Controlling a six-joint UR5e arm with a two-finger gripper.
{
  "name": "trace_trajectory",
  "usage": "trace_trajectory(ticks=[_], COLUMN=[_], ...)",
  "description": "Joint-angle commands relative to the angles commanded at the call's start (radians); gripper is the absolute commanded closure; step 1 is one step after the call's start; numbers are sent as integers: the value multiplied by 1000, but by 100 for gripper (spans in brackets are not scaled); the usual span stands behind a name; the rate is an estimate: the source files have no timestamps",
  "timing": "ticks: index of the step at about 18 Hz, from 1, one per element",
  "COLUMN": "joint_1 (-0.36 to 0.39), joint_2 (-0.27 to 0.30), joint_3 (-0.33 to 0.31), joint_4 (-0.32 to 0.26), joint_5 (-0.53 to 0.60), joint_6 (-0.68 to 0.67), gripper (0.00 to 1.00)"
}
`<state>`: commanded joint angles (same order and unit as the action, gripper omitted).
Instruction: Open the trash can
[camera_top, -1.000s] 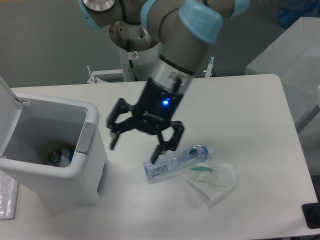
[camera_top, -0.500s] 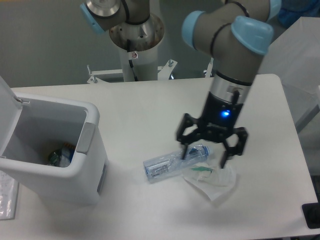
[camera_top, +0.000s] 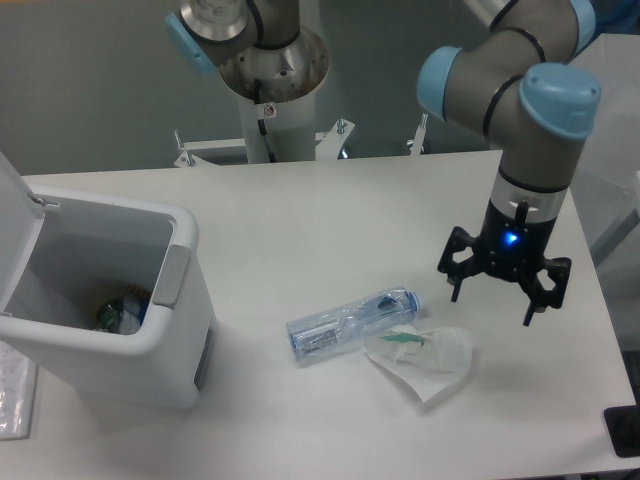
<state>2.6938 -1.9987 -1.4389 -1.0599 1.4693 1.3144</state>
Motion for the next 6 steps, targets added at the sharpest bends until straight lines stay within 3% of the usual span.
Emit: trace_trajectory(ticks=[6], joint_1=[-9], joint_2=[3], joint_3=[-14], joint_4=[0], joint_5=[43], joint_6=[12], gripper=[0])
